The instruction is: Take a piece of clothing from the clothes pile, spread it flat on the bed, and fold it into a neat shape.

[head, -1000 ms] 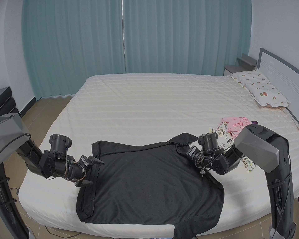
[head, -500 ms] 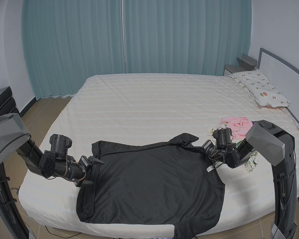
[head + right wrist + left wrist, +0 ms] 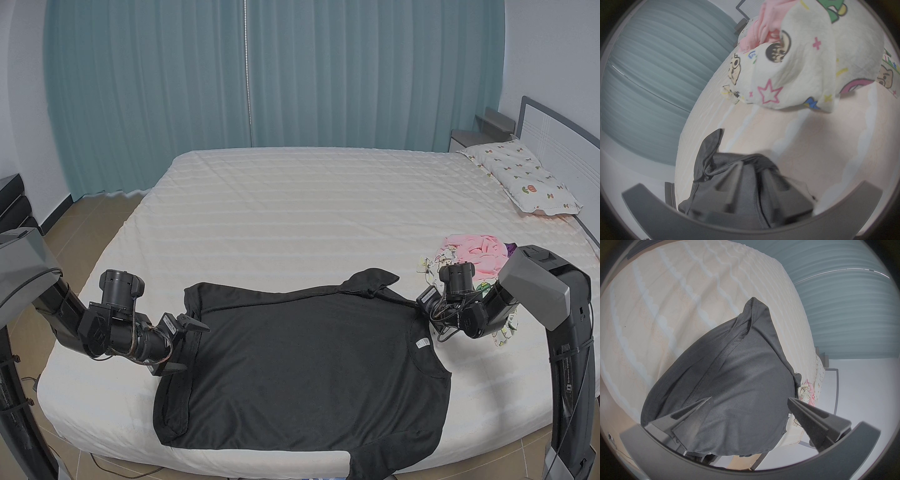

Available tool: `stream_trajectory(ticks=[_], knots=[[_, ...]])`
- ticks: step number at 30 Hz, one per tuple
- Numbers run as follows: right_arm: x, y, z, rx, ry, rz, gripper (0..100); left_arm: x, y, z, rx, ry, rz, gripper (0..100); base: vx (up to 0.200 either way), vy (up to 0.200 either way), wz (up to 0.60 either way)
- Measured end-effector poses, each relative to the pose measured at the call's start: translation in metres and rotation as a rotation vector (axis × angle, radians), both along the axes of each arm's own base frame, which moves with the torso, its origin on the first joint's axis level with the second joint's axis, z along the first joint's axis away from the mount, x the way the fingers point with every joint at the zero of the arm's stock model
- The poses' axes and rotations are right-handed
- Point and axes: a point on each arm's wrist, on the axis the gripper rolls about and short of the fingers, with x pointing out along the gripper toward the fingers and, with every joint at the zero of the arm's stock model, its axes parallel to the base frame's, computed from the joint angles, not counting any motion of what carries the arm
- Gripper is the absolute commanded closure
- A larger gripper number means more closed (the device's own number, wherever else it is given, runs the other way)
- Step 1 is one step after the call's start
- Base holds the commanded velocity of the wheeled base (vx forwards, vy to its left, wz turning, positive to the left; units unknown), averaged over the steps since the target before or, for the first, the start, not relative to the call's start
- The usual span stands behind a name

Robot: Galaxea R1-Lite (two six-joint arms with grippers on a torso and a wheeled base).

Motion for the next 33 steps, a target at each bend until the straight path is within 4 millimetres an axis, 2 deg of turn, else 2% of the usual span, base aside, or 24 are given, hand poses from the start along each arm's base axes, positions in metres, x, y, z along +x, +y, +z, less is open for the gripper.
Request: stream_trajectory(ticks=[9, 15, 17, 23, 29, 31, 33], knots=[[-0.002, 0.007, 0.011, -0.002, -0.048, 0.021, 0, 0.000, 0.000, 0.000, 0.000, 0.000, 0.000, 0, 0.000, 0.000, 0.00], [-0.017, 0.008, 0.018, -0.034, -0.048, 0.059, 0, 0.000, 0.000, 0.000, -0.001, 0.001, 0.001, 0, 0.000, 0.000, 0.00], [-0.027, 0.007, 0.018, -0.056, -0.037, 0.079, 0, 0.000, 0.000, 0.000, -0.001, 0.002, 0.001, 0, 0.000, 0.000, 0.00], [-0.067, 0.001, 0.016, -0.120, -0.019, 0.137, 0, -0.003, 0.000, 0.000, -0.002, 0.008, 0.002, 0, -0.200, 0.000, 0.00], [-0.119, -0.008, 0.012, -0.173, -0.021, 0.192, 0, -0.008, 0.001, 0.005, 0.001, -0.001, 0.002, 0, -0.200, 0.000, 0.00], [-0.140, -0.010, 0.013, -0.184, -0.038, 0.215, 0, -0.011, 0.001, 0.008, 0.003, -0.007, -0.001, 0, 0.000, 0.000, 0.00], [-0.150, -0.011, 0.015, -0.188, -0.059, 0.229, 0, -0.015, 0.001, 0.010, 0.012, -0.013, -0.005, 0, 0.000, 0.000, 0.00]])
